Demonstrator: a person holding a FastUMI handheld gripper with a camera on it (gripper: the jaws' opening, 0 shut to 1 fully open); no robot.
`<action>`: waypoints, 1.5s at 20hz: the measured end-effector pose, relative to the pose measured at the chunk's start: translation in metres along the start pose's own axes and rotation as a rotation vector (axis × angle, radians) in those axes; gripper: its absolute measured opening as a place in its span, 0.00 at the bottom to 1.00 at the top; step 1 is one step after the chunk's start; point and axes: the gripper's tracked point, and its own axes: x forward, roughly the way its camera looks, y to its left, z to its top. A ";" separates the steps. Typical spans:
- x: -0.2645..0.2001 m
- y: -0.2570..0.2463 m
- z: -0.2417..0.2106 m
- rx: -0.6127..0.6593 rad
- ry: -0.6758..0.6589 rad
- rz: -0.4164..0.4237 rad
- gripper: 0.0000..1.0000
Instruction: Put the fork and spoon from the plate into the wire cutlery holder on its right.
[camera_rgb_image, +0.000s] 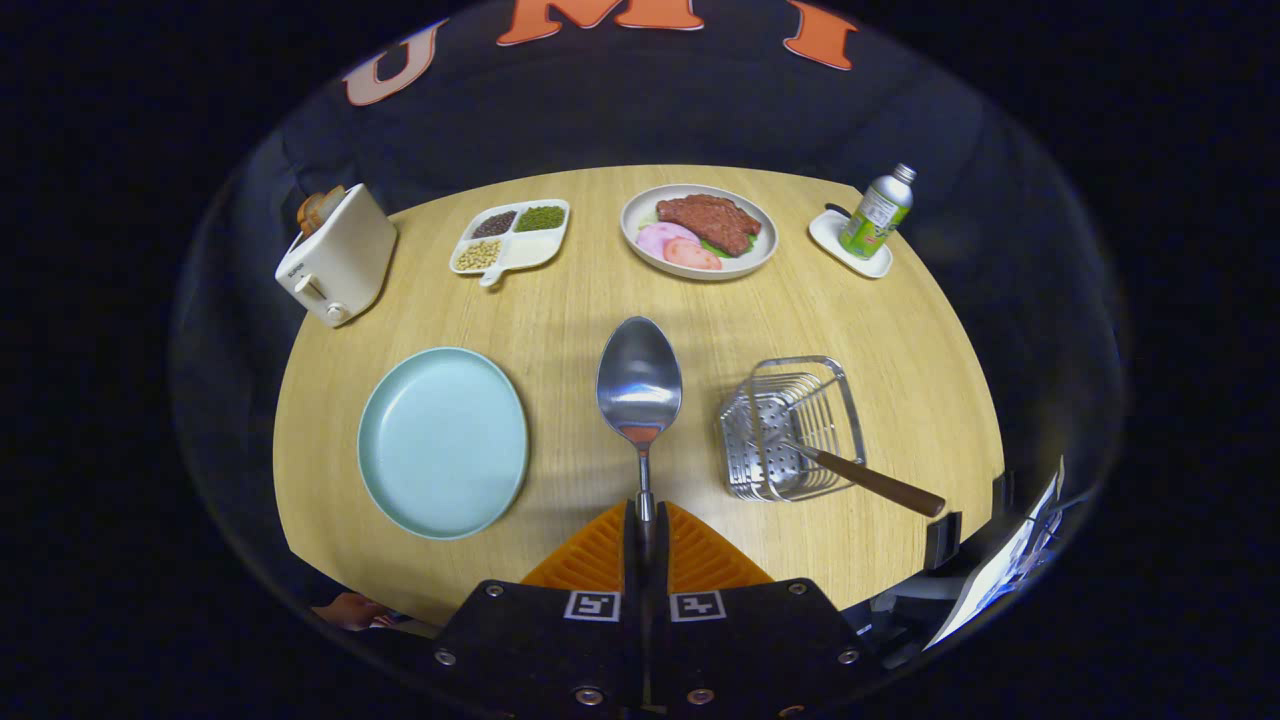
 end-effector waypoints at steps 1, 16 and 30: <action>0.000 -0.013 -0.002 0.007 0.004 -0.015 0.04; -0.004 -0.086 -0.003 0.038 -0.012 -0.046 0.10; -0.119 -0.095 0.155 0.082 -0.658 0.011 0.66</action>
